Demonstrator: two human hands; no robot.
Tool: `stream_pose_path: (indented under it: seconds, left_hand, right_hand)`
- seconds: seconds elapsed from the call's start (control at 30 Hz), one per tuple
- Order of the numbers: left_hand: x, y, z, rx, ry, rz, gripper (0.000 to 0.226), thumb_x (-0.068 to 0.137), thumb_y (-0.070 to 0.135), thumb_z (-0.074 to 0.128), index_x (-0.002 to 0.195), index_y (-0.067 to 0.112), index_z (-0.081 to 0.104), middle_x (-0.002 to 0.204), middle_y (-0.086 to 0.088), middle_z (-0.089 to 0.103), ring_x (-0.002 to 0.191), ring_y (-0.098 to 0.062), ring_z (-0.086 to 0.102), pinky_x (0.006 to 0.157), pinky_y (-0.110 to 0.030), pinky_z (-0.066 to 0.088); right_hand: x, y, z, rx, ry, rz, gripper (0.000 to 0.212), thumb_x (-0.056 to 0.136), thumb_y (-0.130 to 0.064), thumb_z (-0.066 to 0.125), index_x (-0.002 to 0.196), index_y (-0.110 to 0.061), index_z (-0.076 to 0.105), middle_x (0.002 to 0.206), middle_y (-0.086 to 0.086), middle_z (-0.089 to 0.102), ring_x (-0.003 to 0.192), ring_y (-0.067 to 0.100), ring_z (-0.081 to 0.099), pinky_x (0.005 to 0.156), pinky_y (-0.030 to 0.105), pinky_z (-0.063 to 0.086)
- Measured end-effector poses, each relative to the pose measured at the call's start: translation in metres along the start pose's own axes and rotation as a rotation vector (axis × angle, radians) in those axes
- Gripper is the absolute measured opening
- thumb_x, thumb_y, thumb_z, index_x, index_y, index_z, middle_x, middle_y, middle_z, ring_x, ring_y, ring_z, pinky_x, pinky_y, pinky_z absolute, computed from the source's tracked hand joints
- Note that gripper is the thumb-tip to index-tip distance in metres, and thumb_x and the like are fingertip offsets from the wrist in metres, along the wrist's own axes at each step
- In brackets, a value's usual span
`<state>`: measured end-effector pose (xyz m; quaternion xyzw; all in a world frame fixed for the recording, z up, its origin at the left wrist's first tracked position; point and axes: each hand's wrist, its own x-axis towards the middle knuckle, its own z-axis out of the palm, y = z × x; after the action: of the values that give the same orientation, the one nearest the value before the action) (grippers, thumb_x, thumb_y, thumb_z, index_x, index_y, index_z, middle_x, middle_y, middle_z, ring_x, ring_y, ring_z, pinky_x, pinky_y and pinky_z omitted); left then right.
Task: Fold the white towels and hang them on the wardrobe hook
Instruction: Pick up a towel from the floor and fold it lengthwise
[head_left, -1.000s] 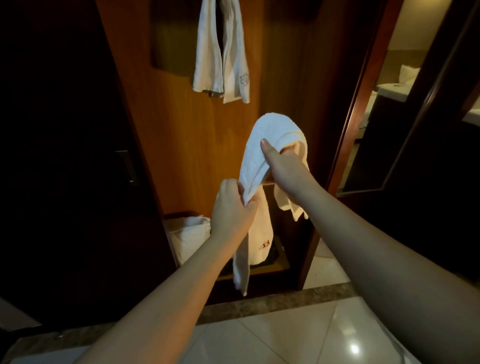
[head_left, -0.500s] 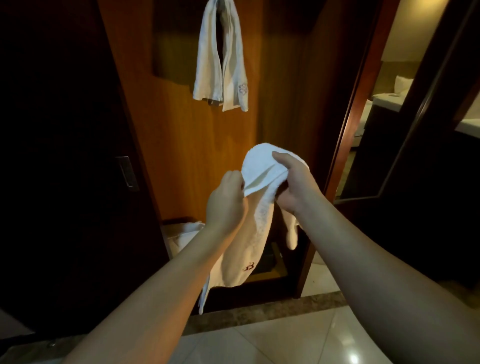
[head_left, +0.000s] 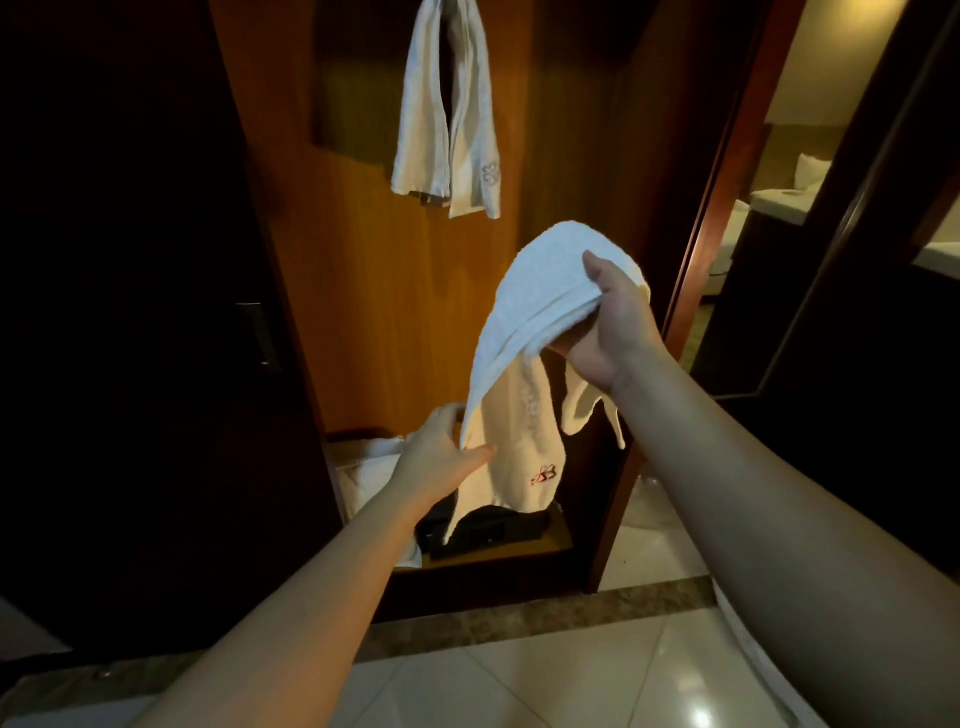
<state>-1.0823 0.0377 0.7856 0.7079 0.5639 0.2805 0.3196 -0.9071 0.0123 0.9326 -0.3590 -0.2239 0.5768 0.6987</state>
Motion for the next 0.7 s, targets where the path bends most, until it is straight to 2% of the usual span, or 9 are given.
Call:
stream_pose_path:
  seconds: [0.07,0.17,0.27,0.37,0.43,0.5,0.57,0.63,0.7]
  left_hand:
    - [-0.003,-0.002,0.002,-0.176,-0.05,-0.05,0.059,0.085,0.035,0.075,0.135,0.035,0.044,0.125,0.012,0.058,0.111,-0.012,0.059,0.087,-0.039,0.054]
    - [-0.005,-0.004,0.005,-0.007,-0.021,0.0,0.037,0.092,0.029,0.068,0.123,0.032,0.047,0.101,0.012,0.059,0.089,-0.008,0.058,0.07,-0.027,0.046]
    - [-0.004,-0.009,0.005,0.144,0.112,0.013,0.02,0.093,0.025,0.063,0.111,0.023,0.055,0.084,0.011,0.056,0.073,-0.008,0.055,0.058,-0.028,0.045]
    - [-0.005,-0.021,0.001,0.216,0.277,-0.025,0.009,0.092,0.023,0.059,0.094,0.025,0.051,0.081,0.008,0.058,0.071,-0.013,0.059,0.061,-0.037,0.055]
    - [-0.006,-0.029,-0.003,0.263,0.329,-0.037,0.011,0.092,0.022,0.057,0.099,0.029,0.051,0.084,0.009,0.059,0.074,-0.015,0.061,0.063,-0.037,0.056]
    - [-0.006,-0.037,-0.007,0.338,0.312,-0.056,0.012,0.094,0.02,0.055,0.105,0.026,0.057,0.087,0.007,0.06,0.074,-0.014,0.061,0.062,-0.034,0.056]
    - [-0.008,-0.044,-0.016,0.455,0.271,-0.072,0.013,0.094,0.023,0.053,0.1,0.02,0.065,0.085,0.005,0.058,0.073,-0.013,0.059,0.064,-0.033,0.056]
    - [-0.009,-0.046,-0.028,0.581,0.252,-0.042,0.021,0.092,0.028,0.052,0.097,0.017,0.07,0.087,0.003,0.055,0.082,-0.015,0.056,0.074,-0.037,0.054]
    - [-0.008,-0.043,-0.05,0.565,0.263,0.012,0.023,0.09,0.029,0.056,0.097,0.015,0.073,0.092,0.002,0.053,0.092,-0.02,0.054,0.081,-0.039,0.051]
  right_hand:
    - [0.0,-0.008,-0.001,0.002,-0.004,-0.03,0.048,0.091,-0.023,0.069,0.135,-0.012,0.051,0.119,0.015,0.071,0.107,0.038,0.069,0.095,0.058,0.052]
    - [-0.002,-0.017,0.0,-0.04,0.019,-0.076,0.049,0.087,-0.02,0.074,0.132,-0.011,0.054,0.116,0.013,0.072,0.104,0.034,0.071,0.093,0.052,0.056]
    - [0.001,-0.022,-0.004,-0.109,0.161,-0.113,0.046,0.088,-0.017,0.075,0.128,-0.011,0.053,0.108,0.008,0.07,0.098,0.026,0.07,0.084,0.04,0.059]
    - [0.006,-0.023,-0.014,-0.115,0.247,-0.121,0.034,0.091,-0.017,0.07,0.121,-0.012,0.052,0.103,0.005,0.067,0.094,0.022,0.067,0.078,0.035,0.057]
    - [0.008,-0.02,-0.021,-0.102,0.276,-0.115,0.032,0.093,-0.019,0.068,0.119,-0.014,0.051,0.103,0.004,0.066,0.093,0.021,0.066,0.077,0.034,0.056]
    - [0.011,-0.019,-0.027,-0.061,0.316,-0.106,0.037,0.092,-0.021,0.069,0.122,-0.015,0.049,0.105,0.005,0.065,0.094,0.021,0.065,0.07,0.034,0.055]
    - [0.013,-0.018,-0.033,-0.011,0.345,-0.109,0.045,0.09,-0.019,0.071,0.129,-0.014,0.049,0.107,0.007,0.065,0.095,0.023,0.065,0.063,0.034,0.054]
    - [0.014,-0.021,-0.036,0.042,0.349,-0.11,0.044,0.09,-0.014,0.07,0.128,-0.011,0.049,0.107,0.009,0.066,0.095,0.026,0.065,0.062,0.036,0.053]
    - [0.016,-0.026,-0.038,0.091,0.336,-0.102,0.039,0.091,-0.011,0.068,0.125,-0.007,0.051,0.107,0.011,0.068,0.094,0.029,0.066,0.061,0.037,0.053]
